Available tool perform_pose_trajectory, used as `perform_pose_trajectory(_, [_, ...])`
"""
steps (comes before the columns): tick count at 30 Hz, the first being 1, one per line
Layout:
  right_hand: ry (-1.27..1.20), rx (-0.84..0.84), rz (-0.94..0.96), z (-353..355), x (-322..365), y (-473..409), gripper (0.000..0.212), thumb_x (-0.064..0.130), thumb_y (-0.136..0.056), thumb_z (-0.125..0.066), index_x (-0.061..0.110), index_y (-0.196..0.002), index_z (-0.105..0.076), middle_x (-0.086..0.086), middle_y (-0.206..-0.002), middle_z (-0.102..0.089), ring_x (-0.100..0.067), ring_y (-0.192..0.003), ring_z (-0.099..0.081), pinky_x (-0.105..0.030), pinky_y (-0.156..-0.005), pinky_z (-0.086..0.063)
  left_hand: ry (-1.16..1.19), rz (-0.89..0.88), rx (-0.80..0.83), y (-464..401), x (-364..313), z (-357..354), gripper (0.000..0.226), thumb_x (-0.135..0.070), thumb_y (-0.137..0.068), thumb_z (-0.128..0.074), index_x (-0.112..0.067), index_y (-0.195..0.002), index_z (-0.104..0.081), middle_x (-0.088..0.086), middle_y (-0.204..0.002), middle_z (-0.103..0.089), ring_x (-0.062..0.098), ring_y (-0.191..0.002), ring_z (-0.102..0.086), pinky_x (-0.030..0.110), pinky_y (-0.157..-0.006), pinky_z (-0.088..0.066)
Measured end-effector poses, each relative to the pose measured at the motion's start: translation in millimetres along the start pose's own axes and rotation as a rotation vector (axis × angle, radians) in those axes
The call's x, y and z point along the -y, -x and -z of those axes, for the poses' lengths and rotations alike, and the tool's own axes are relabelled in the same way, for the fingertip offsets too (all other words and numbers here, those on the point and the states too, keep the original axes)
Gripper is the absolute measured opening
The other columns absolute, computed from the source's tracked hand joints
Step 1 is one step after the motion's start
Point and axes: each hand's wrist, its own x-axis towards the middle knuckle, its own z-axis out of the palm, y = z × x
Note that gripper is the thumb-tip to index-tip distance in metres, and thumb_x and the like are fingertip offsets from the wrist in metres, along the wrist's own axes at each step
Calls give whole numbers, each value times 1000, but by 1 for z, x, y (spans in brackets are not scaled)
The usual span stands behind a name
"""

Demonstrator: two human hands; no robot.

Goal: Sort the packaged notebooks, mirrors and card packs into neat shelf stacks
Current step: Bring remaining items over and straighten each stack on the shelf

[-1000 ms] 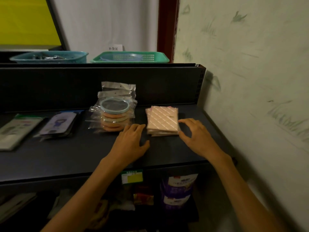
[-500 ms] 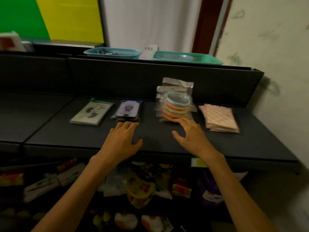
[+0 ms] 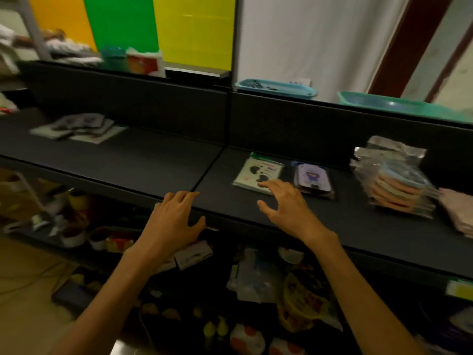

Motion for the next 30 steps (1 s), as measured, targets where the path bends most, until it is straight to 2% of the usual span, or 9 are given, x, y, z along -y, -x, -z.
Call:
perform_pose_trajectory(3, [-9,16,44,-22,31,-34,47,36,-93,-54,22,-136,-43,0,-138,-45,-19,-129,-39,-35,-107,-29,-6,60,-31,1,44,15,65,-47,-90,-51,-23,-147,-28,-2,-146,-36,22,-134,-30,41,-104,-35])
perform_pose_trajectory(7, [-24,50,108,-54,73,-81,48,38,-93,-53,24,-137,-42,1,-139,-44,-21,-127,-40,-39,-109,-31,-41,149,-58,0,99,30,65,-47,-90,-51,-23,-147,-27,-2,-147,-35,21,-134,-30,39,-103,-35])
perform_pose_trajectory(12, [-25,59,180,-96,123,-145,48,38,-92,-54,24,-136,-43,3,-139,-44,-18,-126,-40,-32,-105,-29,-57,234,-70,-10,172,43,66,-46,-90,-51,-23,-147,-27,-1,-147,-36,22,-133,-31,40,-104,-37])
perform_pose_trajectory(17, [-38,99,209,-136,165,-210,48,38,-92,-53,25,-137,-42,4,-140,-43,-16,-126,-40,-31,-106,-27,-96,268,-71,-41,248,58,65,-46,-91,-51,-21,-146,-28,0,-146,-37,24,-132,-31,42,-102,-39])
perform_pose_trajectory(20, [-47,97,185,-153,189,-254,50,40,-92,-53,25,-138,-40,4,-141,-42,-17,-128,-39,-32,-107,-28,-77,256,-36,-70,293,74,65,-46,-91,-51,-22,-147,-26,0,-146,-35,25,-133,-30,45,-103,-37])
perform_pose_trajectory(24, [-48,90,182,-172,223,-307,51,39,-92,-53,25,-139,-39,3,-142,-41,-16,-129,-38,-31,-108,-27,-92,240,-76,-110,346,90,65,-46,-91,-51,-21,-146,-29,1,-145,-38,24,-132,-33,43,-103,-38])
perform_pose_trajectory(30, [-19,124,100,-186,254,-363,54,38,-92,-53,26,-142,-36,3,-146,-36,-17,-131,-34,-33,-108,-29,-78,251,-41,-160,408,102,65,-47,-90,-51,-22,-146,-28,3,-147,-36,24,-133,-31,44,-104,-36])
